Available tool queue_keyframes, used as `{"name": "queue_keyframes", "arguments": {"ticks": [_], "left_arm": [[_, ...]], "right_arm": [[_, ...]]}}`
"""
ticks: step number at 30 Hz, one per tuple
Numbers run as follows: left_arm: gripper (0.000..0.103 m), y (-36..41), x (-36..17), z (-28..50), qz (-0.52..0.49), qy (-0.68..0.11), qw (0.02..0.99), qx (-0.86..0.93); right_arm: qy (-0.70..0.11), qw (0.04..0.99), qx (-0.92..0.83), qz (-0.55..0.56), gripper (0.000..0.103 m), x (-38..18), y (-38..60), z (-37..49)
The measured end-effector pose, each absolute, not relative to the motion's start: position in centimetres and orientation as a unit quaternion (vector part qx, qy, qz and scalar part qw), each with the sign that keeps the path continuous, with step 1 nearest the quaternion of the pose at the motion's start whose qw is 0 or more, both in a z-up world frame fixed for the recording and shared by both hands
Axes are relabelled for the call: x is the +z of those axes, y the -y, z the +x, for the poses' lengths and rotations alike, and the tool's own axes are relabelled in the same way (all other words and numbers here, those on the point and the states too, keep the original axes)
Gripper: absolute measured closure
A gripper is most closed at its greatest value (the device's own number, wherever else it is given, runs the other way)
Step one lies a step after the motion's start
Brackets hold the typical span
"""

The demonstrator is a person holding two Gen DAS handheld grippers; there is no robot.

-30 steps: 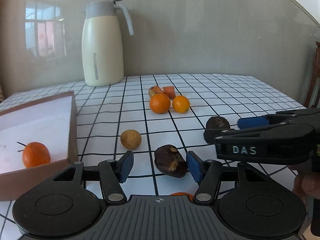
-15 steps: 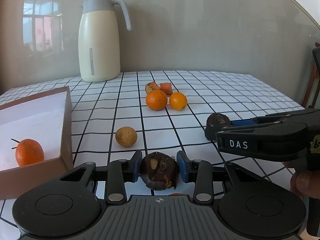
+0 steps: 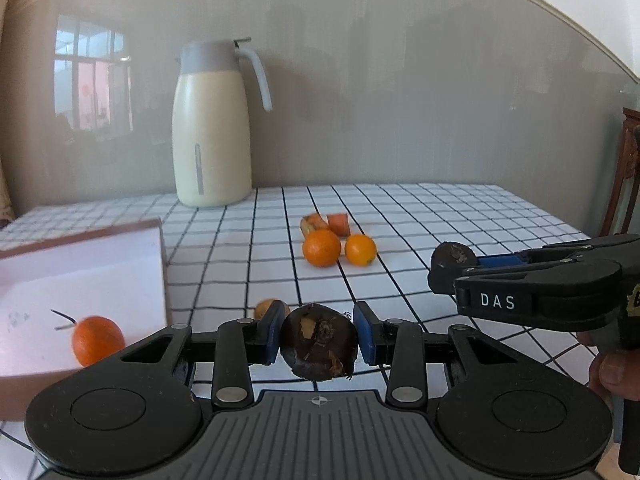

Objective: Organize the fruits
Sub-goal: 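Carry the mangosteen in the left tool and the plum in the right tool over the box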

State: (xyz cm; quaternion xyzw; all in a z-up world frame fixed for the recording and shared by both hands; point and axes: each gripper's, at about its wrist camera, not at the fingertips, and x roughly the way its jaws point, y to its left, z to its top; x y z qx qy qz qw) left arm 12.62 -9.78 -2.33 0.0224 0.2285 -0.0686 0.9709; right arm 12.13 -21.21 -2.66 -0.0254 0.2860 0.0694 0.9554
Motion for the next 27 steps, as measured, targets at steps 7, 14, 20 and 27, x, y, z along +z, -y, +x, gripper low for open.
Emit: {"name": "queue_keyframes", "arguments": {"ticks": [7, 14, 20, 27], "left_arm": [[0.065, 7.9, -0.6, 11.5, 0.027, -0.204, 0.977, -0.051], [0.065, 5.2, 0.7, 10.7, 0.025, -0.189, 0.981, -0.027], [0.065, 3.1, 1.1, 10.3, 0.025, -0.183, 0.983, -0.005], [0.065, 0.2, 1.3, 10.0, 0.023, -0.179, 0.983, 0.023]], "right_arm": [[-0.269, 0.959, 0.078, -0.035, 0.075, -1.4, 19.8, 11.0], [-0.252, 0.962, 0.093, -0.044, 0.075, -0.3, 18.2, 10.2], [-0.236, 0.964, 0.114, -0.045, 0.075, 0.3, 16.7, 9.9], [-0.216, 0.965, 0.138, -0.048, 0.075, 1.1, 14.4, 9.6]]}}
